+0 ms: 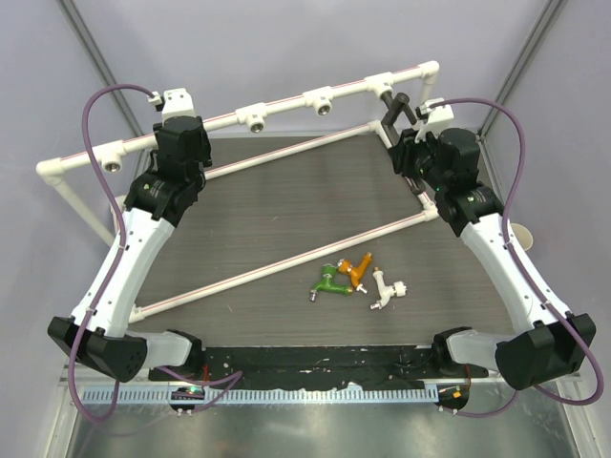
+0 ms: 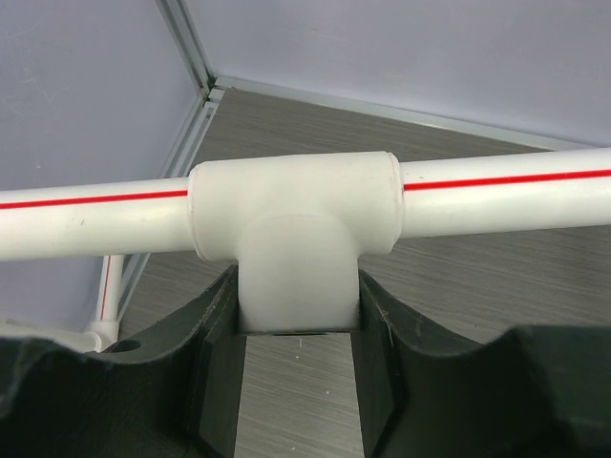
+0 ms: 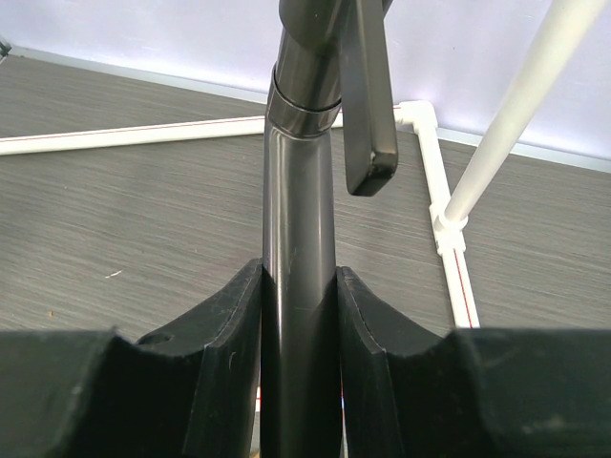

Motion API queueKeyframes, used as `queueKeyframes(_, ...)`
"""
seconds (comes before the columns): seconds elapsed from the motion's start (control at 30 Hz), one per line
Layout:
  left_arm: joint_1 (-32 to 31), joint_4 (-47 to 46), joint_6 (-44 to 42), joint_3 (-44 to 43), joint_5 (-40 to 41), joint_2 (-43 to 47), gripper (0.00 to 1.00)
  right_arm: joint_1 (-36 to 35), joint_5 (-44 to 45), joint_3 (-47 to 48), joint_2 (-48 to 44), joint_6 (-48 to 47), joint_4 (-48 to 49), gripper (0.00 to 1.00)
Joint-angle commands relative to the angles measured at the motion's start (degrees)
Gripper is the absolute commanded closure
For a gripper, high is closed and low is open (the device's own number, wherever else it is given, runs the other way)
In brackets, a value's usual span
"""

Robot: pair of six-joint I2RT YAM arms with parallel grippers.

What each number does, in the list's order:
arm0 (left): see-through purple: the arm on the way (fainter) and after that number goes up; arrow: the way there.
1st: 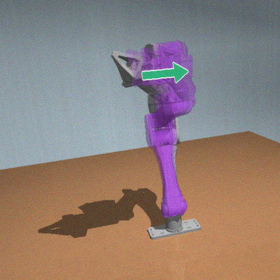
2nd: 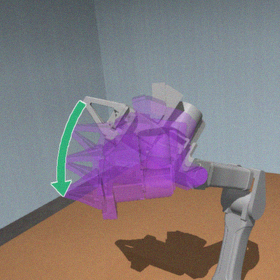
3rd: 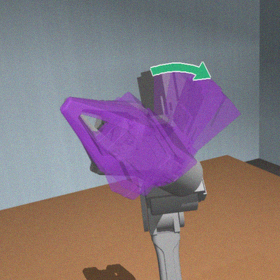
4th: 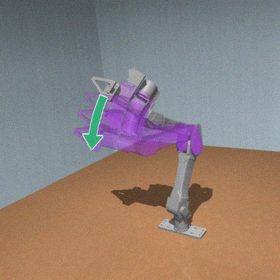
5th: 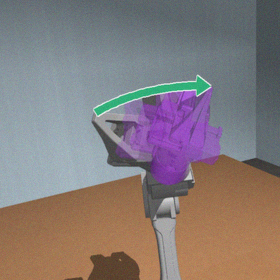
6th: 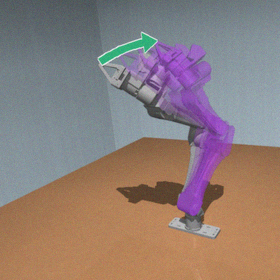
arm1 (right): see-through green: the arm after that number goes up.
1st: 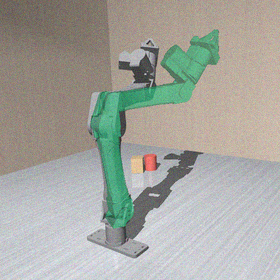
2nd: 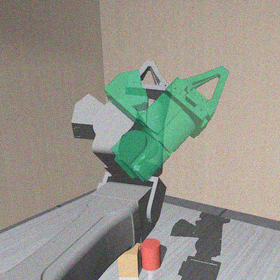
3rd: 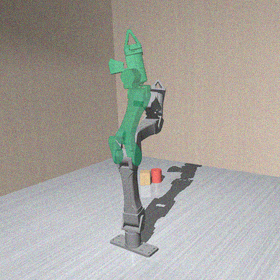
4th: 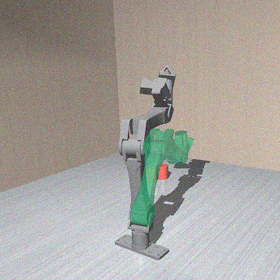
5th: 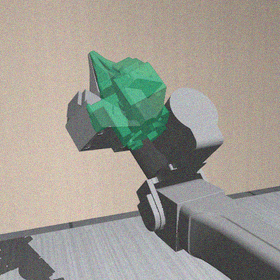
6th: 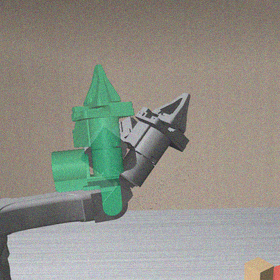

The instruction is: Install the water faucets

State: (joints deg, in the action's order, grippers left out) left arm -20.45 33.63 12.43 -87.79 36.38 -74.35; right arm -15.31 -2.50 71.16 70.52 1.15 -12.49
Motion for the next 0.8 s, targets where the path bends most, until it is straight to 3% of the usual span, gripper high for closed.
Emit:
queueKeyframes(0.0,0.5,0.1,0.8,0.5,-1.1,1.9,1.0,0.0,0.0,4.8,-0.5,-1.0,7.9,0.99)
queueKeyframes(0.37,0.5,-0.1,0.9,0.6,-1.8,2.3,1.0,-0.1,1.3,3.9,1.1,-3.4,6.9,0.99)
queueKeyframes(0.77,0.8,-0.1,1.1,0.8,-2.3,2.4,1.0,-0.1,-1.9,6.4,1.5,0.4,7.8,0.99)
